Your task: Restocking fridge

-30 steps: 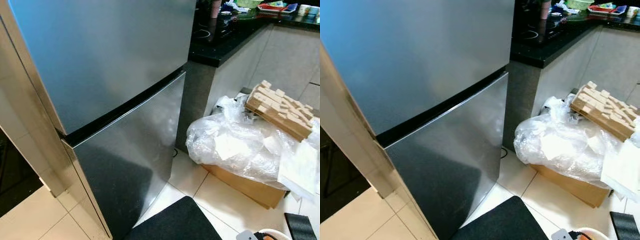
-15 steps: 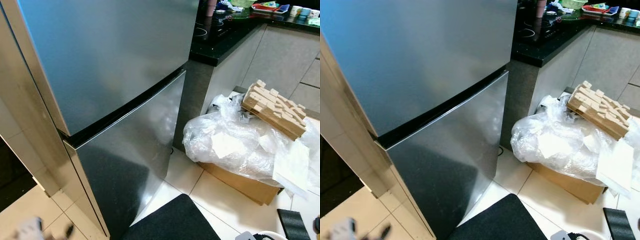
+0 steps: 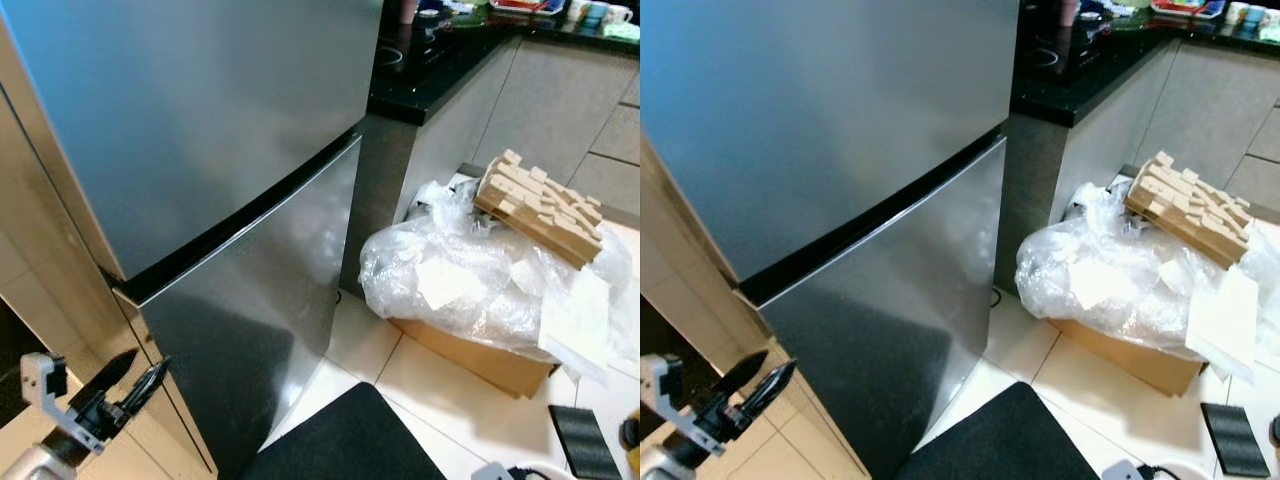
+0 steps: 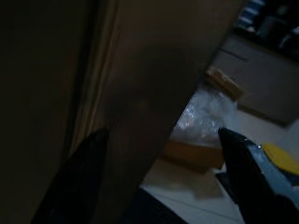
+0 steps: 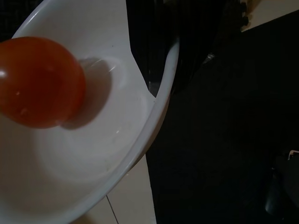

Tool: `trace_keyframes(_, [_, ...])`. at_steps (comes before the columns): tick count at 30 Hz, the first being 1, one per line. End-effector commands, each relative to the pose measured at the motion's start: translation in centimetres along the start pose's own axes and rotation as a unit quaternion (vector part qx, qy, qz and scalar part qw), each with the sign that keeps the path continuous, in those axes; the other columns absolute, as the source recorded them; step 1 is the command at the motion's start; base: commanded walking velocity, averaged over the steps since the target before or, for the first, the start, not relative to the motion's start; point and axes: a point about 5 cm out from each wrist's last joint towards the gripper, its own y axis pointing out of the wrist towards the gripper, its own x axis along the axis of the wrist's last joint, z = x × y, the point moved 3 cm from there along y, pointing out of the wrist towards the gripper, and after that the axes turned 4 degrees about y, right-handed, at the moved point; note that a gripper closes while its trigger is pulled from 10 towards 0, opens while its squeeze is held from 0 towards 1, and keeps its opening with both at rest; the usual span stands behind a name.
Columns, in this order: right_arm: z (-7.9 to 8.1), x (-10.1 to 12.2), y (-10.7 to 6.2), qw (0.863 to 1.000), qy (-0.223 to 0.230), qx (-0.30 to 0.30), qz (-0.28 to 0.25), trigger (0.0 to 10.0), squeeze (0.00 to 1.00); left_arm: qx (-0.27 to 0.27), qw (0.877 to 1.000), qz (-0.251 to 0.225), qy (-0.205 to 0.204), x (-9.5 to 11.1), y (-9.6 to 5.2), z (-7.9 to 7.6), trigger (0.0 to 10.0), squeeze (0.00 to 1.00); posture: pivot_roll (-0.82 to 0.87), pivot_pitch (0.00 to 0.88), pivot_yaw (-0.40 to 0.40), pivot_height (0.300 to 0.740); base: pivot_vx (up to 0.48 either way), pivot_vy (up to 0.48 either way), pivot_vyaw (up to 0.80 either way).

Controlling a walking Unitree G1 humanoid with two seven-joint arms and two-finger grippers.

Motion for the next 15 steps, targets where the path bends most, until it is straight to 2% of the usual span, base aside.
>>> trace_keyframes(1, [-0.2,0.4,0.0,1.000,0.001,-0.004,-0.005,10.0,0.00,-0.023,0.999,0.001,0.035,1.2,1.0,-0.1,10.0,0.00,-0.02,0.000,-0.027,0.740,0.000,0.000,0.00])
trace_keyframes(4, [-0.1,0.2,0.0,1.000,0.002,-0.003,-0.004,10.0,0.00,-0.020,0.996,-0.021,0.085,3.4,2.8,0.1,10.0,0.00,-0.02,0.000,-0.026,0.740,0.000,0.000,0.00])
trace_keyframes(8, [0.0,0.1,0.0,1.000,0.003,-0.002,-0.003,10.0,0.00,-0.023,0.993,-0.043,0.111,5.4,4.0,-0.3,10.0,0.00,-0.02,0.000,-0.026,0.740,0.000,0.000,0.00])
trace_keyframes(11, [0.0,0.1,0.0,1.000,0.003,-0.002,-0.003,10.0,0.00,-0.025,0.992,-0.047,0.117,5.9,4.3,-0.5,10.0,0.00,-0.02,0.000,-0.026,0.740,0.000,0.000,0.00])
trace_keyframes(15, [0.0,0.2,0.0,1.000,0.005,-0.003,-0.004,10.0,0.00,-0.058,0.990,-0.050,0.118,6.6,5.0,-1.8,10.0,0.00,-0.03,0.000,-0.023,0.740,0.000,0.000,0.00])
